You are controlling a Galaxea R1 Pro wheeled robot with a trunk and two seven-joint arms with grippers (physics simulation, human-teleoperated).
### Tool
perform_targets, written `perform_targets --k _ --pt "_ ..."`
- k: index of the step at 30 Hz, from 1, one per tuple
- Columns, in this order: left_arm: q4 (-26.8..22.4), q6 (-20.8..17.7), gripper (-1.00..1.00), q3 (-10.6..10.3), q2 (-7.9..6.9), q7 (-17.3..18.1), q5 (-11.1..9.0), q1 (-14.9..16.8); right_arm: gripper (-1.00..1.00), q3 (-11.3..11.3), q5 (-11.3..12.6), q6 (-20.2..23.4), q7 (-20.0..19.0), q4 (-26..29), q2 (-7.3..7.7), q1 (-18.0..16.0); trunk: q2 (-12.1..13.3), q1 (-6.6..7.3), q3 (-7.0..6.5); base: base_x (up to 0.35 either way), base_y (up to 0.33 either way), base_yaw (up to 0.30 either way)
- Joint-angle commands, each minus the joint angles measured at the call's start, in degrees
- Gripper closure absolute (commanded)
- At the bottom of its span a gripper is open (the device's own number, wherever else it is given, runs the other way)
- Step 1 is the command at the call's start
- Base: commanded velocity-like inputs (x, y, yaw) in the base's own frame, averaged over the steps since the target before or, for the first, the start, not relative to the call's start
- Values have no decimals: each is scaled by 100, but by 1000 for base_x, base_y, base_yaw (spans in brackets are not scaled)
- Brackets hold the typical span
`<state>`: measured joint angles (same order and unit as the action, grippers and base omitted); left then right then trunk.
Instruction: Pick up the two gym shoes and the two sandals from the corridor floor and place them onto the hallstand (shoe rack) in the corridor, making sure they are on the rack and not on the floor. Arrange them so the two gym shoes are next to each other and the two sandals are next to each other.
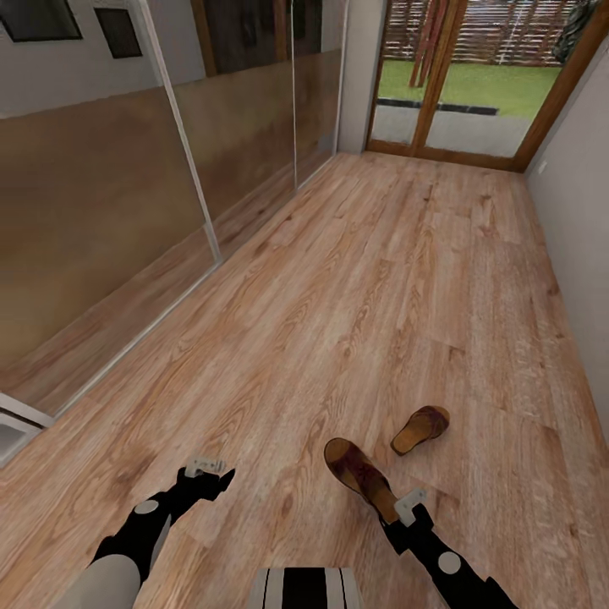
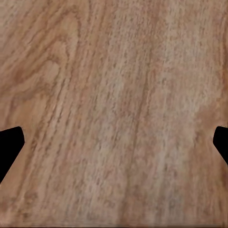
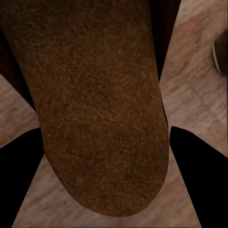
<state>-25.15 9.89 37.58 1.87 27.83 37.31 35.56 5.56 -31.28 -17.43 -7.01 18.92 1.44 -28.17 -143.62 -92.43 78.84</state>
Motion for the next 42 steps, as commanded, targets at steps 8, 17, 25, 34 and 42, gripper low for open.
perform_targets --k 8,17,25,34,42 --pt "7 266 -100 67 -56 -516 26 -655 100 50 1149 -519 -55 -274 19 4 10 21 -174 0 0 0" --pt "62 626 -100 86 -377 -698 -612 -1219 100 50 1313 -1213 -43 -317 211 122 22 45 -374 0 0 0" --pt "54 1021 -100 250 -397 -726 -700 -1473 100 63 1692 -1284 391 -570 216 152 32 65 -551 0 0 0" --pt "54 1050 -100 328 -398 -725 -707 -1582 100 69 1721 -1289 436 -746 215 154 239 186 -735 0 0 -47" --pt "63 1050 -100 329 -398 -723 -707 -1593 100 469 1722 -1289 530 -854 217 154 560 361 -910 0 0 -247"
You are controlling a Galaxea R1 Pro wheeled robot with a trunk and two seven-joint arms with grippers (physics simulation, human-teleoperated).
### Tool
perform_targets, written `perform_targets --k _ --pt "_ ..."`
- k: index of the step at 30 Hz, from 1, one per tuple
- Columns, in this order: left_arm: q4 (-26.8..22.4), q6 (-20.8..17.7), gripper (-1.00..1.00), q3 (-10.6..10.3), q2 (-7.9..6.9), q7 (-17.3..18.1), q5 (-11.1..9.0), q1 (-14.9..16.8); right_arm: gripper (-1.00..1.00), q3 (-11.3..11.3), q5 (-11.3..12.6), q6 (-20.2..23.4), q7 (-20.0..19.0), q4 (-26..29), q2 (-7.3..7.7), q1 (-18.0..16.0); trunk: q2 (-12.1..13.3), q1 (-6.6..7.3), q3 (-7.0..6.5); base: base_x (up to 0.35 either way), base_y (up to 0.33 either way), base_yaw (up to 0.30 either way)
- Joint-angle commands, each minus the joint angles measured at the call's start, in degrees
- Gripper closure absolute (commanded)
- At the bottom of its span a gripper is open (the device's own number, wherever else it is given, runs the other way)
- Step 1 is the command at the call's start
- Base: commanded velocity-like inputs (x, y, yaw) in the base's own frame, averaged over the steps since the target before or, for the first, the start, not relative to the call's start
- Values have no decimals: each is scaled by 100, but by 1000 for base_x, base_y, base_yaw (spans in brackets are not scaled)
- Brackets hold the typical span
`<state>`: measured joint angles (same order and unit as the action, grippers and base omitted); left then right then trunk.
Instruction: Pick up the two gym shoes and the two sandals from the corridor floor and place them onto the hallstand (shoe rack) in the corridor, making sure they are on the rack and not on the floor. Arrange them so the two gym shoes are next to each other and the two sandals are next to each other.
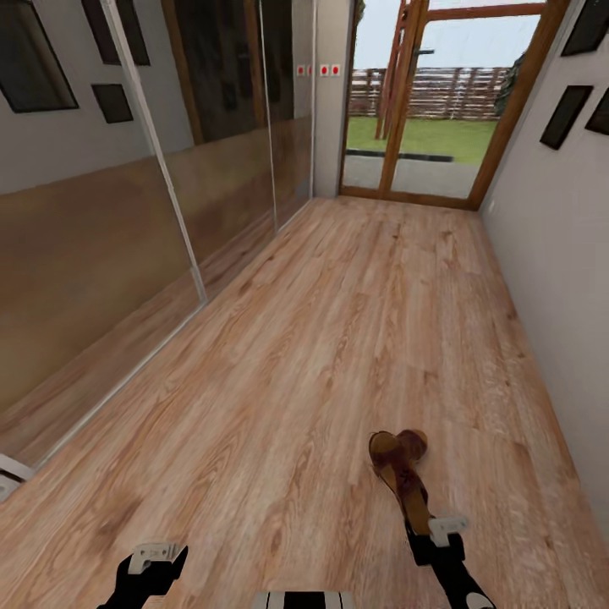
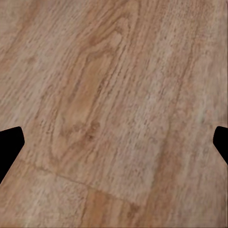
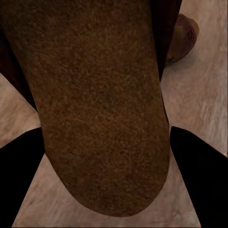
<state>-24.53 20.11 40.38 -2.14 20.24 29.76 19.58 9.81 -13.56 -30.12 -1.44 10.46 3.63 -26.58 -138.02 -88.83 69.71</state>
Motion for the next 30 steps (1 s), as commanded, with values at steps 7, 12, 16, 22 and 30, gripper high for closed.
perform_targets --k 7,12,16,22,30 --pt "0 28 -100 49 3 37 47 2 100 119 -50 -20 236 -204 -17 -5 281 155 -154 0 0 -267" --pt "0 31 -100 41 10 40 47 2 100 125 -50 -20 255 -235 -19 -5 321 177 -195 0 0 -267" --pt "0 31 -100 40 12 40 47 2 100 126 -50 -20 257 -245 -13 -5 321 177 -214 0 0 -267" --pt "1 32 -100 44 12 39 47 2 100 134 -49 -13 258 -246 -15 -5 321 177 -244 0 0 -268" --pt "1 28 -100 47 12 41 47 2 100 132 -45 -12 258 -246 -18 -5 321 177 -282 0 0 -268"
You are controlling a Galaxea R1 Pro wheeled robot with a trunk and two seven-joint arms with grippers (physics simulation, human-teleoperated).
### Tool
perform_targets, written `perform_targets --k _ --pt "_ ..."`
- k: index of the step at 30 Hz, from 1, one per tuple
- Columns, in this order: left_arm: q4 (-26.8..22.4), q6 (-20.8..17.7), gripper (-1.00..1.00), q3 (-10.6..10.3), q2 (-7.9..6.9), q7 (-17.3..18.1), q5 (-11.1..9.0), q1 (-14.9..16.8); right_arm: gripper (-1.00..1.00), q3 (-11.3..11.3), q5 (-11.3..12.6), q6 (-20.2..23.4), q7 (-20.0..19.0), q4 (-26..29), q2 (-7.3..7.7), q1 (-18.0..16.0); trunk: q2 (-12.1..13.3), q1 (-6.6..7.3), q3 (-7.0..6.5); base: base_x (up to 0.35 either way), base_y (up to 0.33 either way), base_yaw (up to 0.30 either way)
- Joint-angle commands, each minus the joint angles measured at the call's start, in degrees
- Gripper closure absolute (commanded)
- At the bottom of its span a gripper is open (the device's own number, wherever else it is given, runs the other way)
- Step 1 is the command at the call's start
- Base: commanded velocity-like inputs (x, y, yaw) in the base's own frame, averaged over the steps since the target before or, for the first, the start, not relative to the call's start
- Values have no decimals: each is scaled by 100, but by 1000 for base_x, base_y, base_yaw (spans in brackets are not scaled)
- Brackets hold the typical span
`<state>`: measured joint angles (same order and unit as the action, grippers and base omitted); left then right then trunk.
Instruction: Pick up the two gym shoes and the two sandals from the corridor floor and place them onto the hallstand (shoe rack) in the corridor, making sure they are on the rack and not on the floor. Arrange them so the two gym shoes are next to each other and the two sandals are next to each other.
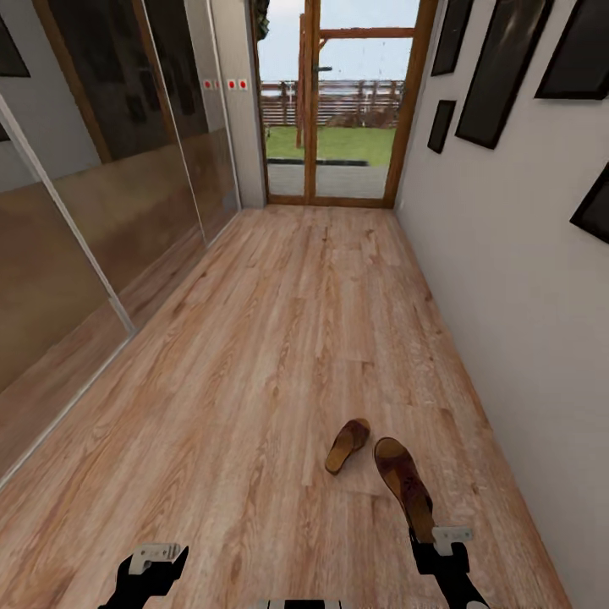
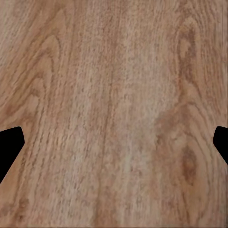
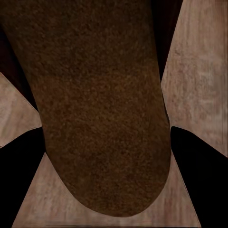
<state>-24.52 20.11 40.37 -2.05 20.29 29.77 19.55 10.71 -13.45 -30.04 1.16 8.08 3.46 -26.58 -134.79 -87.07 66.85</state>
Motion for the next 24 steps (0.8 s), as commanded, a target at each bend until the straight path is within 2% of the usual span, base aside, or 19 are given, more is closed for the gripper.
perform_targets --k 1,8,16,24 --pt "0 28 -100 49 3 36 47 5 100 43 -56 -19 -1 -8 -2 -5 -2 1 -1 0 0 -267" --pt "0 29 -100 43 3 36 41 5 100 45 -54 -19 -1 -8 -3 -5 -2 1 -35 5 6 -268" --pt "0 36 -100 41 3 36 45 5 100 45 -55 -19 -1 -12 -4 -5 -2 1 -74 110 221 -267" --pt "0 36 -100 41 8 36 52 5 100 41 -53 -19 -1 -16 -4 -5 -2 1 -113 28 46 -267"
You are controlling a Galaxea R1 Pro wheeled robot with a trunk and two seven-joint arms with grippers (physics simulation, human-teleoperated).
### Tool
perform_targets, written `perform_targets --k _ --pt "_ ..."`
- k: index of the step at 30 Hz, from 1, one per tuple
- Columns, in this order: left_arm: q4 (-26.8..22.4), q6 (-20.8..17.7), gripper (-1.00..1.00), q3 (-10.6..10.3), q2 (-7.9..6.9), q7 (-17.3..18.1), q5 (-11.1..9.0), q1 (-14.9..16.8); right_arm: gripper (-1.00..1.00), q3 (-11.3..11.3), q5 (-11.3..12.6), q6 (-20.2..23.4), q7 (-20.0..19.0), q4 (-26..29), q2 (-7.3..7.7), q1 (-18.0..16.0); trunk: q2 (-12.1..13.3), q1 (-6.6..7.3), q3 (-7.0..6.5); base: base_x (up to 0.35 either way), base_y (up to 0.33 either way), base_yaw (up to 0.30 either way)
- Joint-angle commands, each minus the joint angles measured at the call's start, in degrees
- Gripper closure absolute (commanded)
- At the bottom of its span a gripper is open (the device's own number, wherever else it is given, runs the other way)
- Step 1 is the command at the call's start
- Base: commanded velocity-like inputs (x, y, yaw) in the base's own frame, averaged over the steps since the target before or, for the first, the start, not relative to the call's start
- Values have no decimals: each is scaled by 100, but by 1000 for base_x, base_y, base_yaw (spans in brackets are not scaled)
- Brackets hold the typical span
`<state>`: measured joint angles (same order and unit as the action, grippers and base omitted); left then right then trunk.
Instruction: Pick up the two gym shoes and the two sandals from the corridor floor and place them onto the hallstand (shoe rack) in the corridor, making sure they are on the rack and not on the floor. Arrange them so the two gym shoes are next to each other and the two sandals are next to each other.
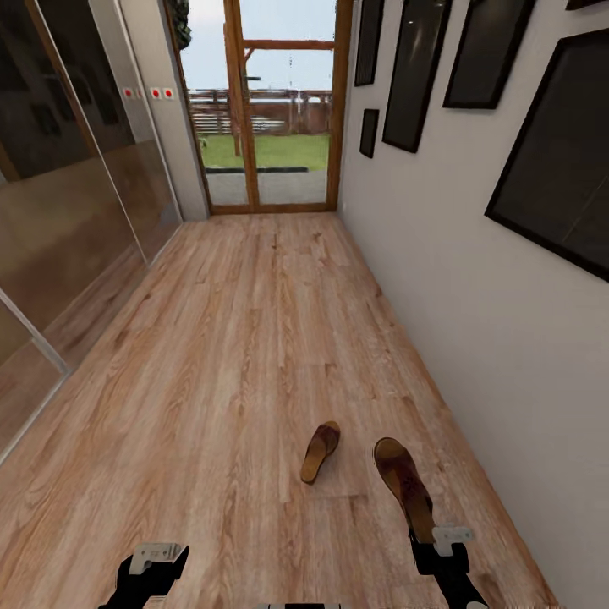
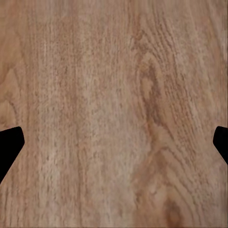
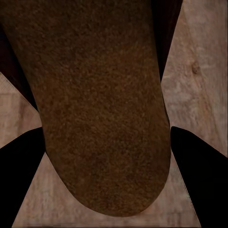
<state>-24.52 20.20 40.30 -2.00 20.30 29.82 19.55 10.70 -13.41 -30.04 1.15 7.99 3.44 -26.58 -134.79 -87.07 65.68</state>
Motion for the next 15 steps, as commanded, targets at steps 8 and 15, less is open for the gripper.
perform_targets --k 8,15 --pt "0 27 -100 49 6 36 42 5 100 41 -56 -15 -4 -8 -2 -5 -2 1 -35 1 2 -267" --pt "0 27 -100 47 5 36 41 5 100 38 -60 -12 -3 -8 -3 -5 -2 1 -69 0 0 -267"
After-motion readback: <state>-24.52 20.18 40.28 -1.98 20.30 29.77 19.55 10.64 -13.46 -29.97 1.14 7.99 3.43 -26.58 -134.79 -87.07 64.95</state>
